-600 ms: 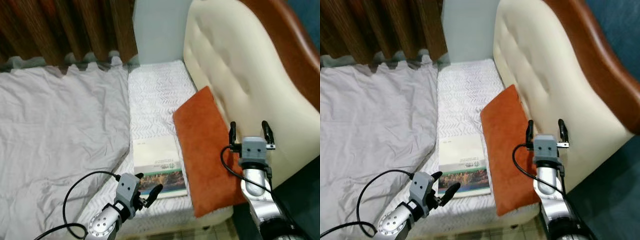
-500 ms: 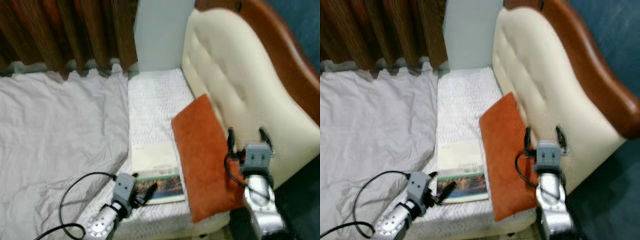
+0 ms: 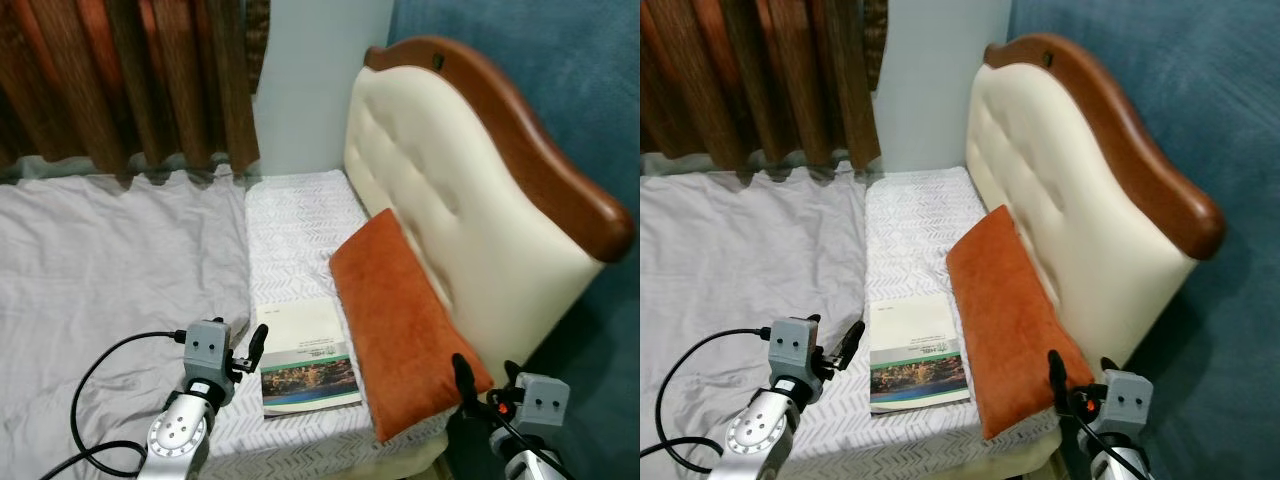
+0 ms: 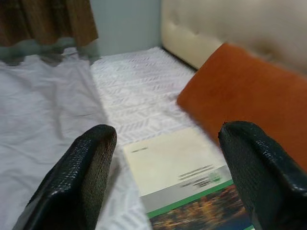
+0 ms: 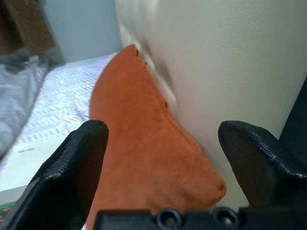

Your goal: Clean up the room

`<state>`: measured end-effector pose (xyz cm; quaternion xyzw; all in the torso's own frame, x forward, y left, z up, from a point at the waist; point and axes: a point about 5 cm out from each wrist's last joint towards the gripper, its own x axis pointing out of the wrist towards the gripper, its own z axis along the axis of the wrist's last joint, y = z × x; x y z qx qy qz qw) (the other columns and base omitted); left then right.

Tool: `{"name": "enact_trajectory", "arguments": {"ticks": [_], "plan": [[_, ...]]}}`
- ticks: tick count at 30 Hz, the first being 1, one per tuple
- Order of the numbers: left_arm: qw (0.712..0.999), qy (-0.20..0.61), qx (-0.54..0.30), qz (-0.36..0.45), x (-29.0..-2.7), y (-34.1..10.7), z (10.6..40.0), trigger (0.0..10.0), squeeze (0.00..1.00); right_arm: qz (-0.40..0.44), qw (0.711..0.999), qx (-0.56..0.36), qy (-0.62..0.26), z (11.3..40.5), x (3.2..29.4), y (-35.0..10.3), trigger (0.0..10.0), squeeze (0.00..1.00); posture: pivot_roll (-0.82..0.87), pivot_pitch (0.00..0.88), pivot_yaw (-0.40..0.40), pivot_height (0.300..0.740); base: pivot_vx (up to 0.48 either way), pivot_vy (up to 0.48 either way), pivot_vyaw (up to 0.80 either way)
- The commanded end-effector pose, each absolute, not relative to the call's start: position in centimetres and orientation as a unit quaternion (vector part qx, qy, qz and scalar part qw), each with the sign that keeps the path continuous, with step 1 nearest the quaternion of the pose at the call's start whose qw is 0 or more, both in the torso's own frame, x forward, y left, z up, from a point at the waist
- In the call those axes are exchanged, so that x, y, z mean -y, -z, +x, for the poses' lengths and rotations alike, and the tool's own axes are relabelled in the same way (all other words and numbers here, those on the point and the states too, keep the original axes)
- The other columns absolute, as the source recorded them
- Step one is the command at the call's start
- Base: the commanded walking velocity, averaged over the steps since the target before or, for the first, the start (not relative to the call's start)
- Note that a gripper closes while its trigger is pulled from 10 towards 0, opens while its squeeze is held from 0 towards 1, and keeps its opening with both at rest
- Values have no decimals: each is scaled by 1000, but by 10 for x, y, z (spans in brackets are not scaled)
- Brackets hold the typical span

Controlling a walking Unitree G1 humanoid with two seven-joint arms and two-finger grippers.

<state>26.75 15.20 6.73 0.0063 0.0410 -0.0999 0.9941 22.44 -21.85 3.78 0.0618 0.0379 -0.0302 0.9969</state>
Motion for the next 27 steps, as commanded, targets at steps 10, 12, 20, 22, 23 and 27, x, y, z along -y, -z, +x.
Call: {"name": "enact_trajectory", "arguments": {"ticks": [10,12,20,22,23,27], "plan": [[993,93,-75,8,-145,-61,273,10000,0,86,995,-44,-15,251,211,-47,10000,0,-3,0,-35,740,-139,183,64],[993,91,-77,6,-145,-61,273,10000,0,86,995,-45,-19,251,210,-47,10000,0,1,0,-36,740,0,442,675],[992,93,-87,13,-146,-57,275,10000,0,89,994,-56,-31,252,201,-43,10000,0,6,0,-36,740,0,456,339],[991,95,-92,15,-148,-55,275,10000,0,88,994,-57,-33,252,200,-42,10000,0,5,0,-36,740,0,474,0],[991,96,-94,16,-150,-54,275,10000,0,87,994,-56,-34,251,199,-42,10000,0,4,0,-37,740,0,480,0],[989,106,-104,16,-154,-49,277,10000,0,72,996,-50,-27,249,201,-43,10000,0,4,0,-38,740,0,480,0]]}}
